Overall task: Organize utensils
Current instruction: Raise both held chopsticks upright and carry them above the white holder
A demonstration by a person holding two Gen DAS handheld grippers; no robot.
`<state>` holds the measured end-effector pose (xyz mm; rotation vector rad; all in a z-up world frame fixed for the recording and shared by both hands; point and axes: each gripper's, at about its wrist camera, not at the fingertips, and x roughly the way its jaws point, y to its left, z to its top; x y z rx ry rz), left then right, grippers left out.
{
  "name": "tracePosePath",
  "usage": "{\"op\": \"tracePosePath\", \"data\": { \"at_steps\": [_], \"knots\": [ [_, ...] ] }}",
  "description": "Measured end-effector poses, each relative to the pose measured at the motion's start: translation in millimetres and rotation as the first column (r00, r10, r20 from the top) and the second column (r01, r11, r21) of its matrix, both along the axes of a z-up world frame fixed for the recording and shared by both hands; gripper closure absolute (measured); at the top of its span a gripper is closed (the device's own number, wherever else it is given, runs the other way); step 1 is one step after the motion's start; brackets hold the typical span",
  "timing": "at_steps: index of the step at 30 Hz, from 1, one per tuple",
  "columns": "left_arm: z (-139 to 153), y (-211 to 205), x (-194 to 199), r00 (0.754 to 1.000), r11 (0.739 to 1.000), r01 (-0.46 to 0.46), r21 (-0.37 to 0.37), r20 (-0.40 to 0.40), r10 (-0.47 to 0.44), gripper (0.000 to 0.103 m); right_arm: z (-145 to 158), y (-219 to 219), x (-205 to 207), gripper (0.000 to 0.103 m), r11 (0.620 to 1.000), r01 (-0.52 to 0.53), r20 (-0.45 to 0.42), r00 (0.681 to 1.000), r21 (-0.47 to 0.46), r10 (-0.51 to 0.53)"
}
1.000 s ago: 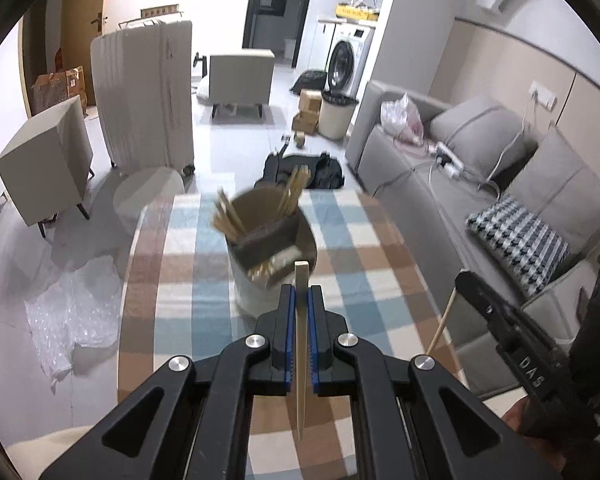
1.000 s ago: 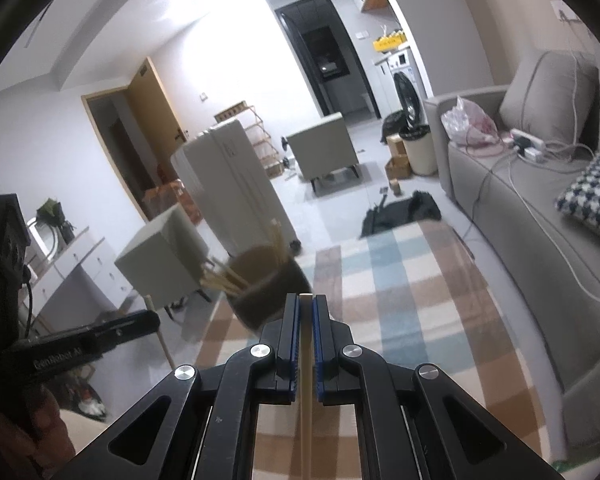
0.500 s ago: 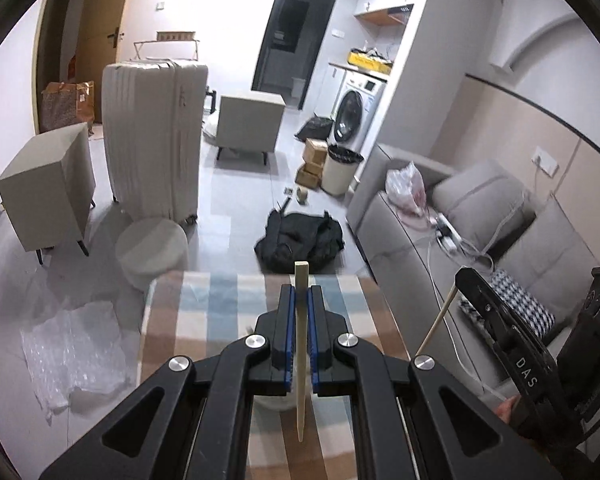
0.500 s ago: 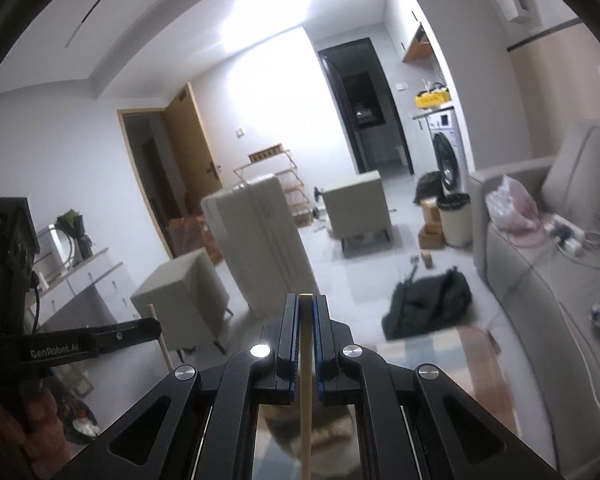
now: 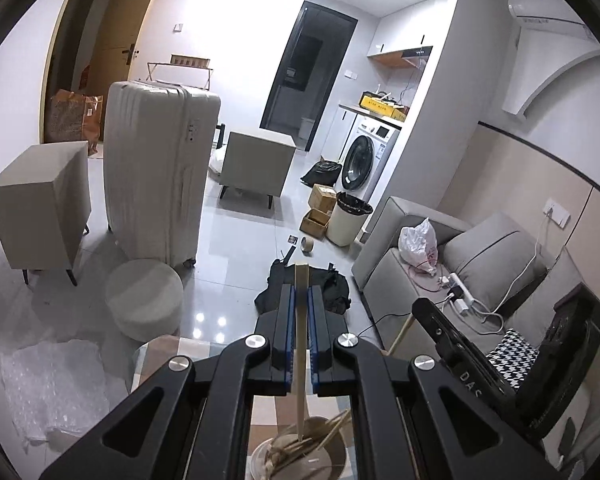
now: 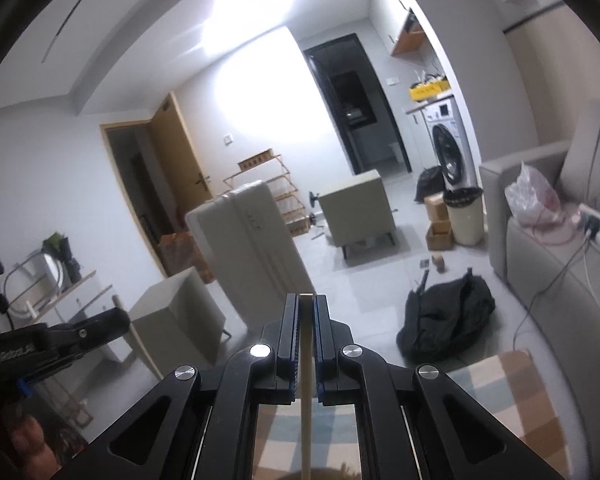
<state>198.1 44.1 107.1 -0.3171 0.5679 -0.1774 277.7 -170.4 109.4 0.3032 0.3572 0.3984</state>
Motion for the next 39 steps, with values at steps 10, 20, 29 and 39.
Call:
{"op": "tracePosePath", "data": {
  "at_steps": [10,20,29,39],
  "knots": [
    [-26,-2,6,1.000,1.000,0.003,-0.011,-0.008,-0.003,0.102,-36,2,18,0.098,0.999,0.002,-0.039,0.999,0.035,-0.001],
    [-29,-11,0,0.999,0.998,0.039,0.048,0.018,-0.040,0.102,-45,9,7,0.097,0.999,-0.041,-0.035,0.999,-0.029,0.040],
    [-36,-17,-5,0.999,0.995,0.050,0.081,-0.025,-0.048,0.102,-52,4,-4,0.098,0.995,-0.084,-0.056,0.995,-0.061,0.081],
    [-50,-21,-11,0.990,0.992,0.088,0.094,-0.114,-0.077,0.102,-60,5,-23,0.097,0.974,-0.180,-0.090,0.982,-0.139,0.169]
  ]
}}
